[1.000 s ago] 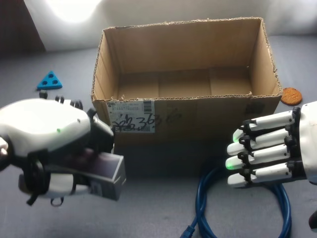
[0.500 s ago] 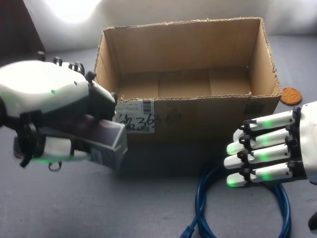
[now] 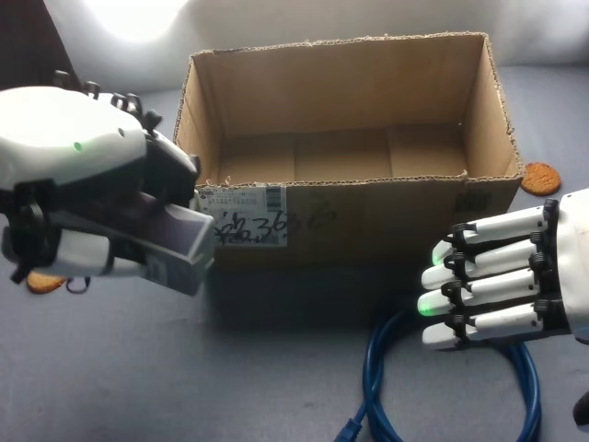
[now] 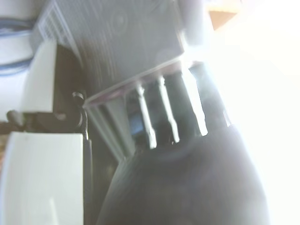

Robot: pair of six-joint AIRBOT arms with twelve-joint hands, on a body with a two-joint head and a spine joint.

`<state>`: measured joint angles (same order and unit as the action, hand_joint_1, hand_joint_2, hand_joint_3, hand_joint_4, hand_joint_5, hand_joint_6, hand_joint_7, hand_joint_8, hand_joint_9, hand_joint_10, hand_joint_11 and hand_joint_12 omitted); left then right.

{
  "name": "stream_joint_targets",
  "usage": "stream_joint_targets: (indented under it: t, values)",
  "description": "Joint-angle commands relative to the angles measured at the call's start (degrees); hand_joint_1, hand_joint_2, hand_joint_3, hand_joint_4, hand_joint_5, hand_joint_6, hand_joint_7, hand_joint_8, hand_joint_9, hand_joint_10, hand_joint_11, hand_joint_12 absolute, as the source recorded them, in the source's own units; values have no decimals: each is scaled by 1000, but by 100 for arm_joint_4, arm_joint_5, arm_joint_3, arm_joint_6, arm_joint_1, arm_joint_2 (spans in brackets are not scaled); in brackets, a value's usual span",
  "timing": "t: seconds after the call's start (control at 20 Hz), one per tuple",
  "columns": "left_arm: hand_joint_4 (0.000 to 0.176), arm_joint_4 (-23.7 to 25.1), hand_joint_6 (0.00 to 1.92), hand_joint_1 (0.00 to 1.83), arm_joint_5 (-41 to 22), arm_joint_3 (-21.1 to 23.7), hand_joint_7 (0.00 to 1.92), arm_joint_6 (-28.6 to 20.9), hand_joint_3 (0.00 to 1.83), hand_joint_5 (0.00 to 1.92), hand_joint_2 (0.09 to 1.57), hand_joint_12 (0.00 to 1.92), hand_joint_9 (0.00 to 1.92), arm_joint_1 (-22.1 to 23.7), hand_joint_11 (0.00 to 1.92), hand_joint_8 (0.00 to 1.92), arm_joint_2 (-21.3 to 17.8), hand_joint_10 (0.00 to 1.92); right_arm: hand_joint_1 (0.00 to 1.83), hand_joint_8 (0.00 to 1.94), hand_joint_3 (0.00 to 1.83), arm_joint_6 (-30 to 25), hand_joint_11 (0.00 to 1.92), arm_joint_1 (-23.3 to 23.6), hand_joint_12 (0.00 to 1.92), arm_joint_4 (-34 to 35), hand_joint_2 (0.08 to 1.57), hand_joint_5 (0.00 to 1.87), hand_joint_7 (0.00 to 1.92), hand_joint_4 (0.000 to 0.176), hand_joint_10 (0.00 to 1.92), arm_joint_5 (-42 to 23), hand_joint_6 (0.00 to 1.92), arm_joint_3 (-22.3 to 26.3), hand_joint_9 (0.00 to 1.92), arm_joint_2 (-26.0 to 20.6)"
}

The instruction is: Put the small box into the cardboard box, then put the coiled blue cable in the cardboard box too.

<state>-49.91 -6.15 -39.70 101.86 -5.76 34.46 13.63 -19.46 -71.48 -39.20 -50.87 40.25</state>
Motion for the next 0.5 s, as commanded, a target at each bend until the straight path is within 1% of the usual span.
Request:
stream_joint_targets:
  t: [0.0, 0.05, 0.1, 0.15, 0.2, 0.35, 0.4, 0.45]
  values:
    - [0, -216, 1088, 1341, -503, -99, 860, 238, 0, 819, 1217, 1668, 569, -36, 180, 1359, -1, 1562, 619, 1, 3, 3, 0, 66, 663, 297, 1032, 272, 224, 0, 1, -350, 1, -2, 227, -56]
    - [0, -343, 1023, 1242, -538, -204, 872, 287, 0, 863, 1186, 1674, 573, -96, 183, 1349, 42, 1334, 580, 0, 4, 3, 0, 66, 660, 297, 1037, 263, 222, 0, 0, -350, 0, -2, 224, -56]
    - [0, -485, 1040, 1215, -589, -338, 863, 305, 0, 855, 1185, 1644, 573, -129, 184, 1360, 73, 1241, 572, 0, 3, 4, 0, 66, 656, 297, 1036, 250, 217, 0, 0, -350, 0, -2, 220, -56]
    - [0, -541, 1060, 1316, -609, -412, 858, 305, 1, 832, 1209, 1653, 570, -132, 189, 1353, 89, 1506, 570, 0, 2, 4, 0, 66, 654, 297, 1034, 245, 215, 0, 0, -350, 0, -2, 220, -56]
    - [0, -590, 1052, 1339, -615, -531, 870, 306, 0, 836, 1208, 1649, 584, -108, 199, 1328, 111, 1547, 562, 0, 1, 4, 0, 66, 652, 297, 1032, 239, 215, 0, 1, -350, 0, -2, 223, -56]
    - [0, -559, 1047, 1346, -617, -717, 884, 329, 0, 832, 1206, 1638, 588, 31, 172, 1310, 129, 1559, 580, 2, 2, 4, 0, 66, 647, 297, 1034, 239, 222, 0, 2, -350, 0, -1, 224, -57]
    - [0, -556, 1064, 1343, -586, -766, 865, 329, 2, 815, 1214, 1646, 576, 89, 160, 1342, 122, 1579, 570, 5, 4, 4, 0, 66, 653, 297, 1040, 249, 230, 0, 3, -350, 4, -1, 231, -57]
    - [0, -556, 1026, 1238, -532, -816, 862, 329, 0, 860, 1189, 1658, 572, 156, 172, 1356, 112, 1328, 549, 0, 1, 4, 0, 66, 645, 297, 1035, 215, 203, 0, 0, -350, 0, -1, 215, -57]
